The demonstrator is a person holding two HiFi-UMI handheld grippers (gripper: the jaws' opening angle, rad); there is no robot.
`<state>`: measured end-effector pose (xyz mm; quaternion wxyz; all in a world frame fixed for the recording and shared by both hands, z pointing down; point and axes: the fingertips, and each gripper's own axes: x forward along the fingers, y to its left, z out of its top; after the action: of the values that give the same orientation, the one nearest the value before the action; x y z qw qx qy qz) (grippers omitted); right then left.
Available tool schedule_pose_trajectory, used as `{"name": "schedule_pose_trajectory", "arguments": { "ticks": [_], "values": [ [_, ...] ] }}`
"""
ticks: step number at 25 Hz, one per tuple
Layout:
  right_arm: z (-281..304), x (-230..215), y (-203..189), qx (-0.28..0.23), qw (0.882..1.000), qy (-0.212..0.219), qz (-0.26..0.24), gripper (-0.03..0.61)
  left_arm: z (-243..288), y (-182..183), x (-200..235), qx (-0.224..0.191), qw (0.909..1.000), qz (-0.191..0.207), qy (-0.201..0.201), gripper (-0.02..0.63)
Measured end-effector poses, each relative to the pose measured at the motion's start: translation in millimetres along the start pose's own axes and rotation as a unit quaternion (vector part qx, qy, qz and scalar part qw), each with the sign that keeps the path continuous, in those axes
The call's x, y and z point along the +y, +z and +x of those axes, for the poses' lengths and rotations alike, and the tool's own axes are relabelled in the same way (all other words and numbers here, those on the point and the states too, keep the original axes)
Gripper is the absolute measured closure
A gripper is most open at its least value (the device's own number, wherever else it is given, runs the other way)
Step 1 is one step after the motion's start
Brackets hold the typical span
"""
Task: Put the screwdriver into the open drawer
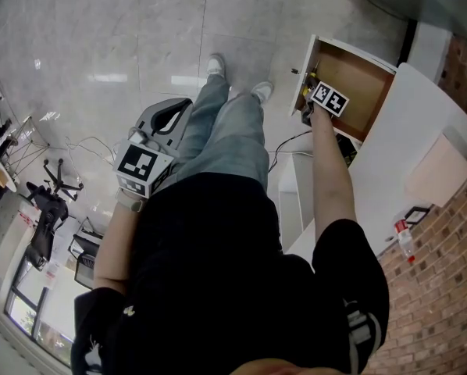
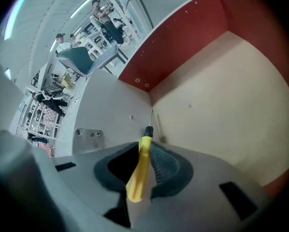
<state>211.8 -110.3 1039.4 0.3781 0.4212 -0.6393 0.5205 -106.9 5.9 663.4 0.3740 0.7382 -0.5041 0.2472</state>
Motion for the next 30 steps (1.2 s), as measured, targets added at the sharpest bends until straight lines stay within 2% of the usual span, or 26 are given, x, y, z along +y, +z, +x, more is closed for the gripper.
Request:
{"name": "schedule_pose_trajectory", "arguments": {
  "ticks": [7,12,20,24,30],
  "values": [
    [3.9,-5.0,2.5,0.008,1.000,-0.010,-0.014,0.492,-1.5,-5.5,-3.8,0.003,1.0000,-0.003,0.004,0.609],
    [-6.6,-2.2,8.0,0.002,0.998,-0.035,-0.045,0.423,-5.5,-0.7,-8.2,-0.009,0.9999,-0.004,0.007,0.609],
    [-37.4,20.9,15.5,-0.015,0.998,-0.010,-0.066,0.425,-12.8,11.3,-21.0,-0.030,0.9995,-0.001,0.011,0.609],
    [-63.4,44.3,21.2,-0.036,0.996,0.014,-0.078,0.470,-20.5,20.8,-23.0,-0.045,0.9988,-0.006,0.021,0.609],
    [-108.9,94.6,31.8,-0.075,0.990,0.056,-0.101,0.568,-30.4,33.6,-27.0,-0.074,0.9972,-0.002,0.014,0.609]
  ]
}}
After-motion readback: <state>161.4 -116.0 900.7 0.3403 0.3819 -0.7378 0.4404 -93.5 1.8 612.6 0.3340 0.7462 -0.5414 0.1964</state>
